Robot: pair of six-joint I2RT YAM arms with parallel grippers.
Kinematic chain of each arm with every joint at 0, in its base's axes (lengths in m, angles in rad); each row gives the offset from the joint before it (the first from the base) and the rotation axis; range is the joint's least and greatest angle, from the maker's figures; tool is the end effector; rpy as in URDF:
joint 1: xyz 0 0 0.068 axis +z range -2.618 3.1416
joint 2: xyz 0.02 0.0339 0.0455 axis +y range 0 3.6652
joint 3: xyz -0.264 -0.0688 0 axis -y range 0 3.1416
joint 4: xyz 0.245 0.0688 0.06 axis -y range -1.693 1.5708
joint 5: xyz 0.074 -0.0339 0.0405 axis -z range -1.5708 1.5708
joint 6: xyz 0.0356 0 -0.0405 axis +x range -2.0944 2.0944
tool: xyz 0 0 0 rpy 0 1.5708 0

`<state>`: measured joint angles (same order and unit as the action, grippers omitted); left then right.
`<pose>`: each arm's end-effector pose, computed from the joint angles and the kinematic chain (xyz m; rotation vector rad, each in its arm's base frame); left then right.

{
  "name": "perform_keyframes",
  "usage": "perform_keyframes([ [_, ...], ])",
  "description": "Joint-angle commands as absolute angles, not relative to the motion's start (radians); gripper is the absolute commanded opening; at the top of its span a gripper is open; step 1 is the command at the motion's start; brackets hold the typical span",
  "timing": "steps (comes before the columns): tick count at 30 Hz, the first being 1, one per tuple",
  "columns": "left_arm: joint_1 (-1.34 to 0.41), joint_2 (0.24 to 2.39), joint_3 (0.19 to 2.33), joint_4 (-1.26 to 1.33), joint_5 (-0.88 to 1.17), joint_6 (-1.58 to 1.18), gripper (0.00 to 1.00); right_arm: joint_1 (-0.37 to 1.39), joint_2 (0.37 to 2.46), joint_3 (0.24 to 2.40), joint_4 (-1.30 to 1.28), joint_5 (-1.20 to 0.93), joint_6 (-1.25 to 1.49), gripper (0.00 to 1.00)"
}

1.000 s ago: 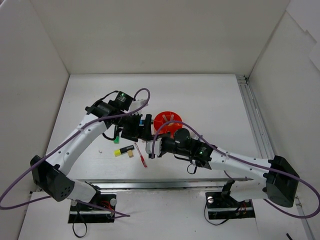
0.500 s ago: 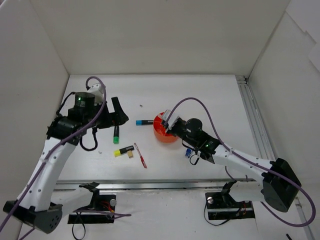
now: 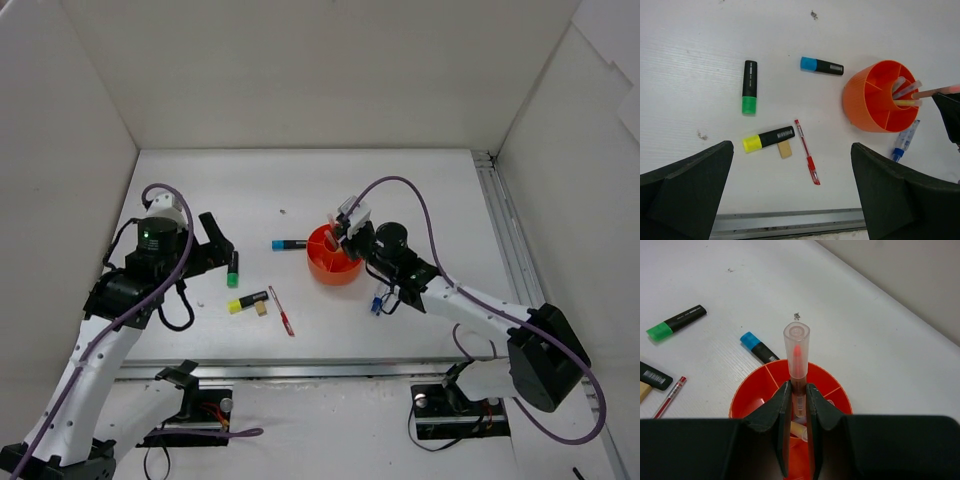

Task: Sort the stationery into containers
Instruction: Place the pen in the storage box.

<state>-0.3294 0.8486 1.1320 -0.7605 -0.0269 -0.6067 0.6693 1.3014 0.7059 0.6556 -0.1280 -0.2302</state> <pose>0.1529 -0.0513 0.3874 -0.3063 2.0713 -0.5499 0.2288 0.1868 0.2868 -0.7561 1.3276 0.4479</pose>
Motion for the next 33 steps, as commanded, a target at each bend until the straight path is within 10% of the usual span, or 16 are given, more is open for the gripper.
perform_keyframes([
  [1,-0.325,0.876,1.141,-0.699,-0.058,-0.615,1.00,0.652,1.327,0.764,0.773,-0.170,-0.183,0.00],
  [25,-0.298,0.950,1.144,-0.767,-0.046,-0.629,1.00,0.638,1.365,0.661,0.917,-0.141,-0.140,0.12],
  [33,-0.276,0.974,1.138,-0.799,-0.041,-0.652,1.00,0.635,1.315,0.650,0.916,-0.170,-0.138,0.37],
])
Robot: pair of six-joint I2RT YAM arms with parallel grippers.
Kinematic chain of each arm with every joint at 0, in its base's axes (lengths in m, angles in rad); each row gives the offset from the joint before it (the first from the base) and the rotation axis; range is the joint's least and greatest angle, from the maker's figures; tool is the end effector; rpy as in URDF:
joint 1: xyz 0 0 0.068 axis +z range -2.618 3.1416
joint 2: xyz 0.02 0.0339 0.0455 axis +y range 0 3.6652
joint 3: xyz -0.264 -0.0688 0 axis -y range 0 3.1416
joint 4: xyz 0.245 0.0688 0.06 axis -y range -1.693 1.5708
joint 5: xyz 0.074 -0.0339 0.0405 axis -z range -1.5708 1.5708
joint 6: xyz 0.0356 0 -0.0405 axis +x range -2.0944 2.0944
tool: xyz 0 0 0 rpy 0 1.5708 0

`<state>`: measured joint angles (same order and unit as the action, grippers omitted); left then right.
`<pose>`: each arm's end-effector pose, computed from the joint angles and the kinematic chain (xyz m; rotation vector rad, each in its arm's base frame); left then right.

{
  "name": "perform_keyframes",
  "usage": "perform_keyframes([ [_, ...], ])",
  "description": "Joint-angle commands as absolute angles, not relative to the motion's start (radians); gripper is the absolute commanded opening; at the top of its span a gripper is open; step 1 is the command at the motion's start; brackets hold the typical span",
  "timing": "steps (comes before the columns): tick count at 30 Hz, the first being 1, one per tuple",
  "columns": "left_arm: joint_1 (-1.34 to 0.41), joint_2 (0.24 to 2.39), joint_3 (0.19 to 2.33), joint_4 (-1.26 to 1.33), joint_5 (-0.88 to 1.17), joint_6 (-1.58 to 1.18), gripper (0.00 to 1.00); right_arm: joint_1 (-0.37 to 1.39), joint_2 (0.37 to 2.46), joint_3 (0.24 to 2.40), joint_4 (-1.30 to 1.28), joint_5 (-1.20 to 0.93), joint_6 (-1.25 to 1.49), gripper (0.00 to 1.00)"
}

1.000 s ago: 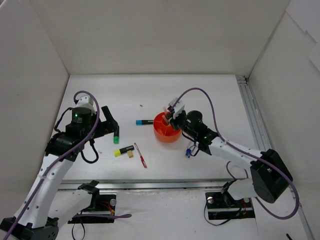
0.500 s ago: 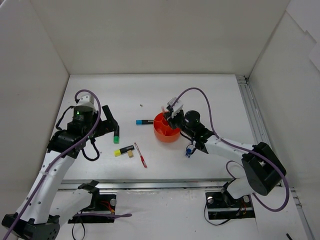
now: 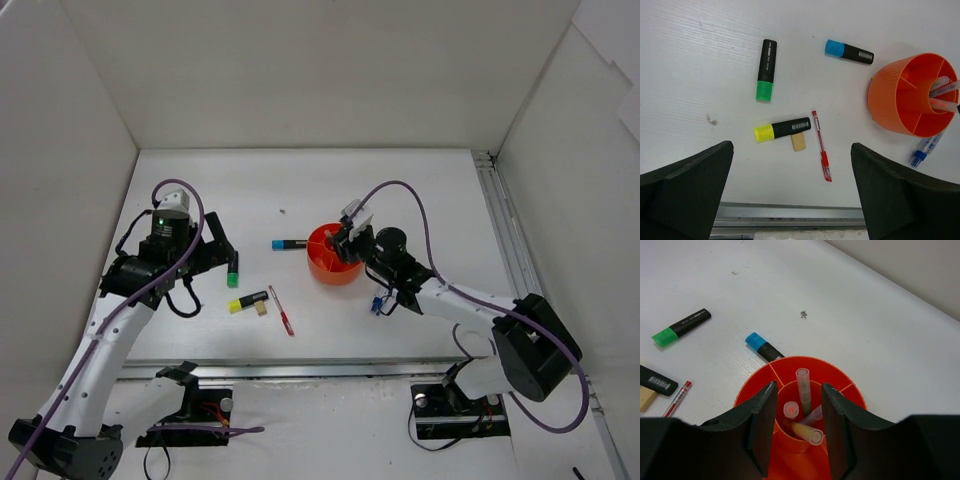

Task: Sort the stationery into containers
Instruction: Place the pen in the storage box, then pick up the stationery from the center of the board.

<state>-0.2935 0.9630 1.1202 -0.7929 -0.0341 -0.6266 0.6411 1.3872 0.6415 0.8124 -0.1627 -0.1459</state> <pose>0.1822 -0.0538 0.3628 -0.3916 2.2126 -0.4694 0.2381 0.1849 0.2582 -0.7058 1.3543 0.5188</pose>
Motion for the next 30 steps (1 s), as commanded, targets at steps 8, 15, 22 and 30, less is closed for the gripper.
perform_keyframes([
  [8,-0.247,1.026,1.097,-0.782,0.035,-0.643,1.00,0.647,1.152,0.615,0.913,-0.201,-0.146,0.98],
  [15,-0.247,1.081,1.054,-0.749,0.106,-0.638,1.00,0.650,0.981,0.534,0.865,-0.222,-0.078,0.98],
  [22,-0.247,1.066,1.005,-0.695,0.146,-0.626,1.00,0.650,0.957,0.679,0.372,-0.187,0.071,0.98],
  [30,-0.258,1.065,0.957,-0.615,0.209,-0.615,1.00,0.649,0.855,0.634,0.097,0.257,0.307,0.98],
])
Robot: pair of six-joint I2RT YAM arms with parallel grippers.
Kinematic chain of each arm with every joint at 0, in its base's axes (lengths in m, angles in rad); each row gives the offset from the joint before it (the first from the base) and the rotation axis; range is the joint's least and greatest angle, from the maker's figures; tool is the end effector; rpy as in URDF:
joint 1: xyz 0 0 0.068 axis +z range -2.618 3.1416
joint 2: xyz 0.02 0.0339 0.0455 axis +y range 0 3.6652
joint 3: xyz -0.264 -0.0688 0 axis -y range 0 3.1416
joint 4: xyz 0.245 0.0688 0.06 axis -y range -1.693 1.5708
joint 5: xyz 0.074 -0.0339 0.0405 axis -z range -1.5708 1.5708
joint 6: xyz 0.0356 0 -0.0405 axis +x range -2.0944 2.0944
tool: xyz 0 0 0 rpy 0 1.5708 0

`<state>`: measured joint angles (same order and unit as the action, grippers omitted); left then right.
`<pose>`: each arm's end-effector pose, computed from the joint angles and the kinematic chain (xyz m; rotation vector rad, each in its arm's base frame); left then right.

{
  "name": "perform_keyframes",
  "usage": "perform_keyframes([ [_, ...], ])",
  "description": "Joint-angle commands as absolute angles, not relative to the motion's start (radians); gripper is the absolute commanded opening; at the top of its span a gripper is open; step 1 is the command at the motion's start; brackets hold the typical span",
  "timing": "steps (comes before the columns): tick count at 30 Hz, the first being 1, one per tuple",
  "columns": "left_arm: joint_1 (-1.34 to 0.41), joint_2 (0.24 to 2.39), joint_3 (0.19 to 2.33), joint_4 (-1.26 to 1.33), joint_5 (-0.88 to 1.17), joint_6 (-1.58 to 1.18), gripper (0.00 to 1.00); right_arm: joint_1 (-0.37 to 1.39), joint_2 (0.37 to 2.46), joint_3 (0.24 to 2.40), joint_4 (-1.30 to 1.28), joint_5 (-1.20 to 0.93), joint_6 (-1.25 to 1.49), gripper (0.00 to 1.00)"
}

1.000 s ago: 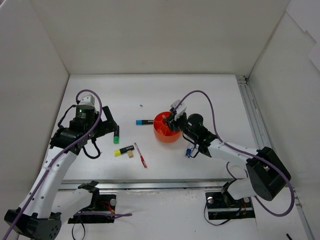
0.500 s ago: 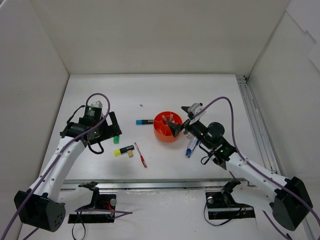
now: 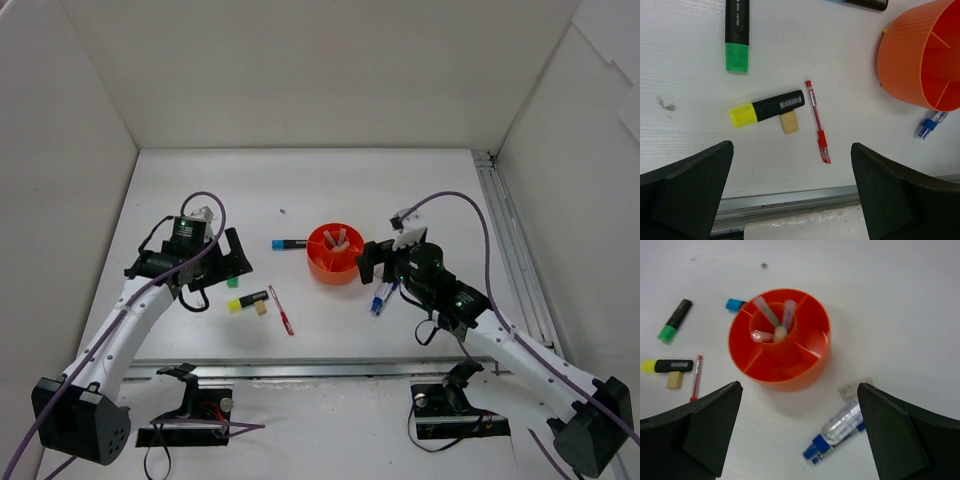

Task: Sort the stationery into containers
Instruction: Pick up the stationery from the center of the board.

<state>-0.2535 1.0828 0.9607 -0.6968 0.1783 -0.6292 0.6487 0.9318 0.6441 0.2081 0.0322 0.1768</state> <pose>0.2125 -0.0616 0.2968 -0.3749 2.4380 -0.6149 0.1790 0.1343 0.3047 -0.3695 1.6441 0.5993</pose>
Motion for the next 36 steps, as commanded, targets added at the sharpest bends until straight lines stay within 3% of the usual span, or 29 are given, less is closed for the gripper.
perform_keyframes([
  [1,-0.270,1.068,0.954,-0.611,0.204,-0.617,1.00,0.649,0.836,0.624,0.074,0.280,0.314,0.98],
  [5,-0.281,1.080,0.968,-0.603,0.195,-0.608,1.00,0.647,0.795,0.612,-0.137,0.437,0.451,0.98],
  [10,-0.290,1.097,0.986,-0.614,0.169,-0.591,1.00,0.647,0.856,0.600,-0.179,0.445,0.596,0.97],
  [14,-0.290,1.091,1.000,-0.634,0.170,-0.575,1.00,0.643,1.044,0.652,-0.183,0.462,0.658,0.96],
  [16,-0.290,1.085,1.006,-0.638,0.163,-0.577,1.00,0.641,1.106,0.689,-0.184,0.456,0.681,0.88],
  [21,-0.302,1.069,1.005,-0.647,0.189,-0.577,1.00,0.606,1.291,0.749,-0.181,0.459,0.715,0.88],
  [26,-0.311,1.089,1.011,-0.652,0.183,-0.578,1.00,0.558,1.417,0.795,-0.164,0.394,0.726,0.72],
  [33,-0.311,1.108,1.023,-0.646,0.179,-0.578,1.00,0.520,1.502,0.799,-0.098,0.293,0.718,0.66],
  [36,-0.311,1.109,1.026,-0.646,0.178,-0.577,1.00,0.508,1.517,0.787,-0.057,0.255,0.718,0.54],
])
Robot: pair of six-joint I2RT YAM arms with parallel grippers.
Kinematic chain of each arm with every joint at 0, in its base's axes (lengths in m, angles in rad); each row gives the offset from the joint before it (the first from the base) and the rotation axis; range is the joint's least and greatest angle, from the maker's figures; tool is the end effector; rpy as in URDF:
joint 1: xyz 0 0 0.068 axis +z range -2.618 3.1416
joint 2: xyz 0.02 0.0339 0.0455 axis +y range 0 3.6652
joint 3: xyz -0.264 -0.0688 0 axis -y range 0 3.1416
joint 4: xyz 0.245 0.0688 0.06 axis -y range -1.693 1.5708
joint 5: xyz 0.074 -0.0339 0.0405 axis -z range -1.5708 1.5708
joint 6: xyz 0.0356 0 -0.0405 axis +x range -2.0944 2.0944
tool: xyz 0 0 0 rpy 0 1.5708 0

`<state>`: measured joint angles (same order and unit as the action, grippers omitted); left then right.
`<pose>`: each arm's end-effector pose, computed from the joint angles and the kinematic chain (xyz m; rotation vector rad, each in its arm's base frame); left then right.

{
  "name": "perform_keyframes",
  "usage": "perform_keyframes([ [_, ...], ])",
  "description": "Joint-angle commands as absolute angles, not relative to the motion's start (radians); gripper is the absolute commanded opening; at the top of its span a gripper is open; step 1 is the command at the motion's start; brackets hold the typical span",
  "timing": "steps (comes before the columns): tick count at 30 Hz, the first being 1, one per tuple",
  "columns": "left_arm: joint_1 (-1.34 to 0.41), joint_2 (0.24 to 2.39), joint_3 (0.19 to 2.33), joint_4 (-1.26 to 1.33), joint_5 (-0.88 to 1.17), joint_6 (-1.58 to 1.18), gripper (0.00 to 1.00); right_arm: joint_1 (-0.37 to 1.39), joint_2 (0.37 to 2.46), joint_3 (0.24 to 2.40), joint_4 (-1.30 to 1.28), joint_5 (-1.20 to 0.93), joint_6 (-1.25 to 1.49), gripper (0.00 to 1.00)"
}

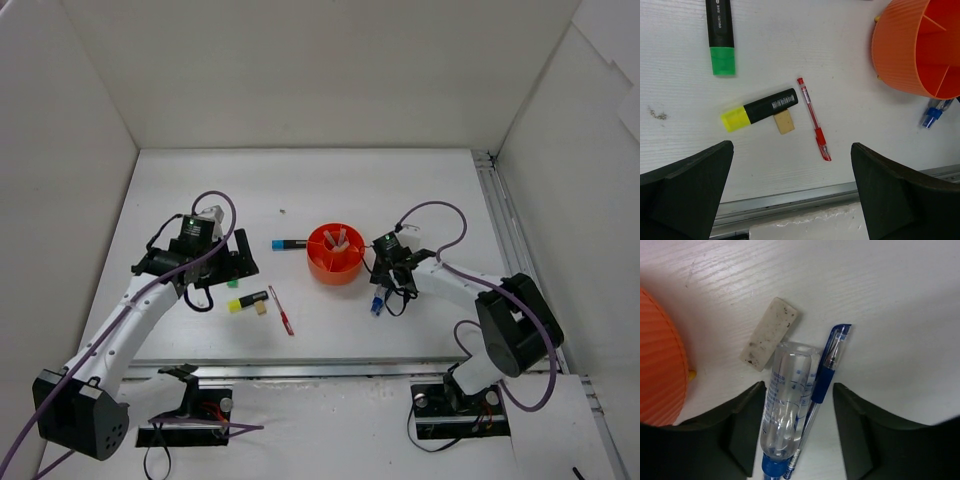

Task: Sort the stationery into containers
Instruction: Pick up the stationery from the center of the board.

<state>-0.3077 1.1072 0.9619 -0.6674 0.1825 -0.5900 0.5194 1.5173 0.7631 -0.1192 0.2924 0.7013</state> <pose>0.2153 -0.0752 0.2944 -0.2575 2.4498 -0.6284 0.2611 0.1375 0.1702 0.3462 2.3805 0.2107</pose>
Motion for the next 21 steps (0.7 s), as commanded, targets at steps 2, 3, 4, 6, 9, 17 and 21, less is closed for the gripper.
perform_keyframes([
  [2,-0.311,1.111,1.029,-0.652,0.173,-0.577,1.00,0.496,1.529,0.778,-0.029,0.226,0.719,0.36],
  [3,-0.311,1.114,1.029,-0.650,0.176,-0.577,1.00,0.491,1.532,0.776,-0.008,0.201,0.724,0.33],
  [4,-0.311,1.117,1.031,-0.652,0.176,-0.577,1.00,0.488,1.532,0.773,-0.008,0.189,0.727,0.30],
  [6,-0.321,1.117,1.031,-0.655,0.179,-0.575,1.00,0.483,1.526,0.767,-0.006,0.173,0.736,0.25],
  [9,-0.321,1.118,1.029,-0.652,0.181,-0.575,1.00,0.482,1.500,0.759,0.020,0.169,0.733,0.19],
  [17,-0.330,1.106,1.029,-0.634,0.218,-0.552,1.00,0.476,1.370,0.723,0.020,0.132,0.729,0.03],
  [21,-0.383,1.085,1.028,-0.603,0.232,-0.531,1.00,0.468,1.287,0.701,0.018,0.092,0.738,0.00],
])
